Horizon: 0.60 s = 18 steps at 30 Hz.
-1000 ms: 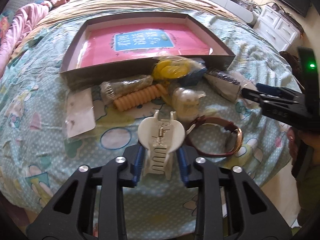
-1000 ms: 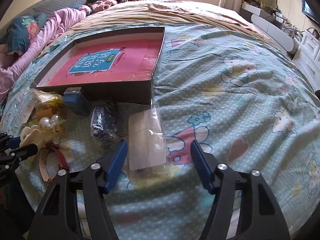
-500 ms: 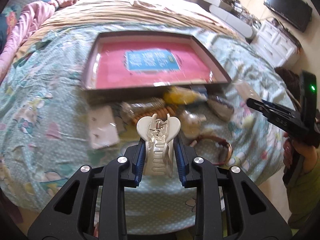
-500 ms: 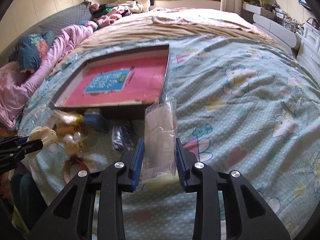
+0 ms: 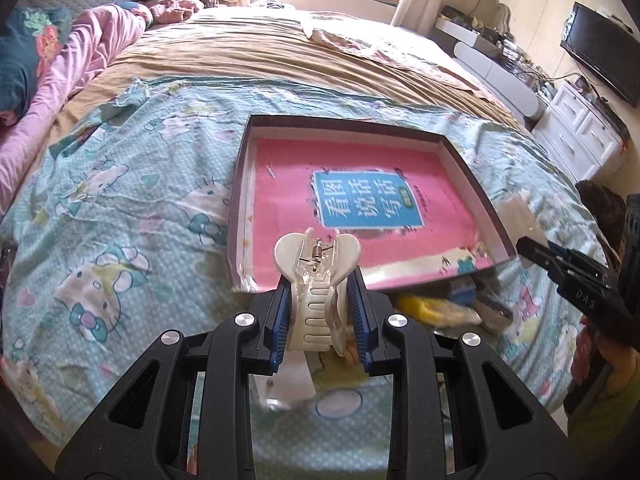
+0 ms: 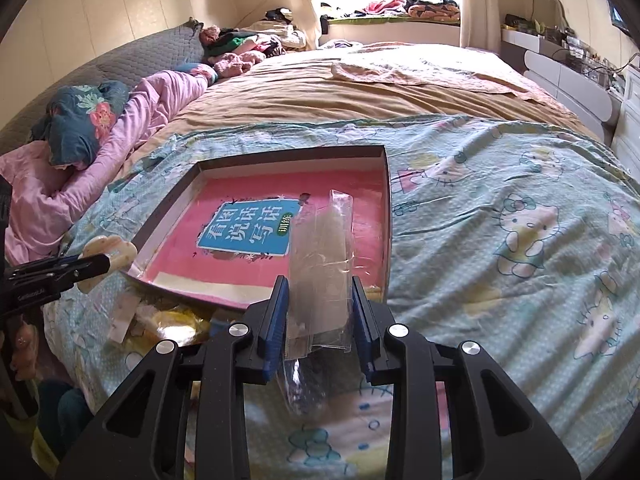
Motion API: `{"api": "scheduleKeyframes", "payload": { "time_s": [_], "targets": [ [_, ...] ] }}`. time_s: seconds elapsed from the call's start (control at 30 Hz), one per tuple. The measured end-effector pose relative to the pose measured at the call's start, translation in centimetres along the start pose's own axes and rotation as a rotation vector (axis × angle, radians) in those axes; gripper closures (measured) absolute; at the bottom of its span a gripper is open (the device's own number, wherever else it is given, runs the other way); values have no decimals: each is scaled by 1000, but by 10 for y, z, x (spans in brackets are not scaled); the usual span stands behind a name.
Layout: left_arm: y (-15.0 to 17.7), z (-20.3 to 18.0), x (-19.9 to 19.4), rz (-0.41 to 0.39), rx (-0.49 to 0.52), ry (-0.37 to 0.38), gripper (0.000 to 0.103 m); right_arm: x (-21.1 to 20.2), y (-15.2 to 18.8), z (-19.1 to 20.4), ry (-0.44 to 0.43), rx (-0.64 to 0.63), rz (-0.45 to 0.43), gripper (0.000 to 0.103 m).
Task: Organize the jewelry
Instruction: 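Lower the claw clip into the box with the left tool while the right tool releases the bag inside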
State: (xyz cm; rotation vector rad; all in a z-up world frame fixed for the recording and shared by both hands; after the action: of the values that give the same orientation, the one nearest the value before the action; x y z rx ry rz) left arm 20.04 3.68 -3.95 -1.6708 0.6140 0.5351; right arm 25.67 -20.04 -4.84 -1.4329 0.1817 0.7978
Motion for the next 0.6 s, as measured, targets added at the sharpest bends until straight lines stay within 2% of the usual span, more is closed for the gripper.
{"api": "scheduleKeyframes", "payload": {
  "time_s": [0.2,0.6],
  "targets": [
    [-9,9,29,20,-20,-21,83,26,-3,9,1,-10,20,74],
    [-2,11,64,71,-11,-32,83,60,7,9,38,-23,83,74]
  ]
}}
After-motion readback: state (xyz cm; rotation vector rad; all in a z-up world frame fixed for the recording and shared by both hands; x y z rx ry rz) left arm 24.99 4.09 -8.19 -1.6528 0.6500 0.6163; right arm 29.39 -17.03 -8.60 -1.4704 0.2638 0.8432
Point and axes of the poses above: each gripper's, at about its wrist camera, not at the fingertips, and x roughly the way its jaws point, z to its left, y to its underside, the point moved 4 cm from there along x, roughly the way its jaws point, and after that the axes turned 12 degrees about -z, right-handed, at the moved point
